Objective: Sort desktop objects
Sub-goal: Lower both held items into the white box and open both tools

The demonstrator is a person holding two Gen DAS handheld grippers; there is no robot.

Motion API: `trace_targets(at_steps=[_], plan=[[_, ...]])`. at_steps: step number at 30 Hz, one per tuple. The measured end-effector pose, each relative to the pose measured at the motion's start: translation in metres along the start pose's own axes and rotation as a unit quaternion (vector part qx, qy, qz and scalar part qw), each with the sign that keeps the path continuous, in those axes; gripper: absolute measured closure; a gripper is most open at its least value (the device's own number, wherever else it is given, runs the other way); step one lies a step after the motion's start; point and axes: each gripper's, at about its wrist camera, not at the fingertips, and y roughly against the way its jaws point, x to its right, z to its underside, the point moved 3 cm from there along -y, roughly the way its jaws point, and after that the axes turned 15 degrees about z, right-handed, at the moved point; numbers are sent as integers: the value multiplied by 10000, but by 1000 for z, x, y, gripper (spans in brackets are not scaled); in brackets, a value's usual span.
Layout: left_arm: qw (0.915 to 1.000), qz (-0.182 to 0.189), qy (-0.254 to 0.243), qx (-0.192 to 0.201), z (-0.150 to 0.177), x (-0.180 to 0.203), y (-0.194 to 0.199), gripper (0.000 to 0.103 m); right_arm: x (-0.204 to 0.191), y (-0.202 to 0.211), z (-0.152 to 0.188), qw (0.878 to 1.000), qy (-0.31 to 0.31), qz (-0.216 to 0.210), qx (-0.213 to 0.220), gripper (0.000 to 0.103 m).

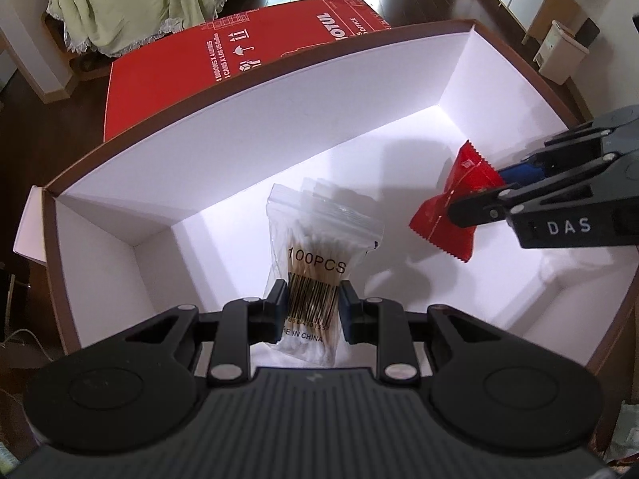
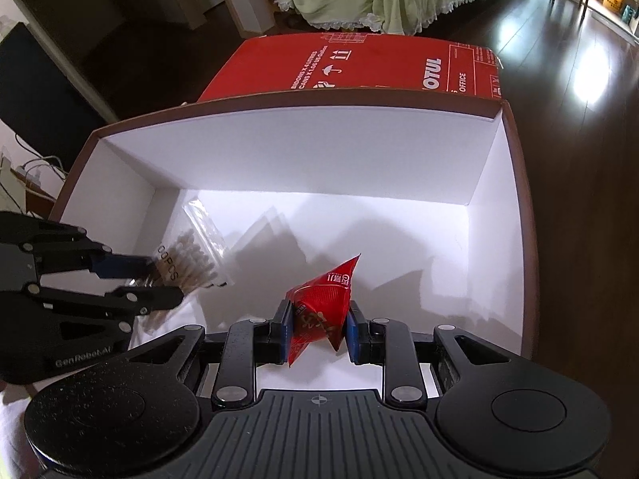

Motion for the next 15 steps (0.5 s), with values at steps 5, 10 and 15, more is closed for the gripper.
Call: trace_targets(at_steps=[5, 10, 15], plan=[[9999, 29, 139, 1, -5, -2, -6, 80, 2, -8, -6, 9999, -106, 6, -6, 77], [9999, 17, 155, 17, -11, -3, -10, 80, 0, -13, -11, 10000, -86, 0, 10, 77], [9998, 18, 205, 30, -18, -3, -16, 79, 0, -17, -15, 9999, -76, 26, 117, 77]])
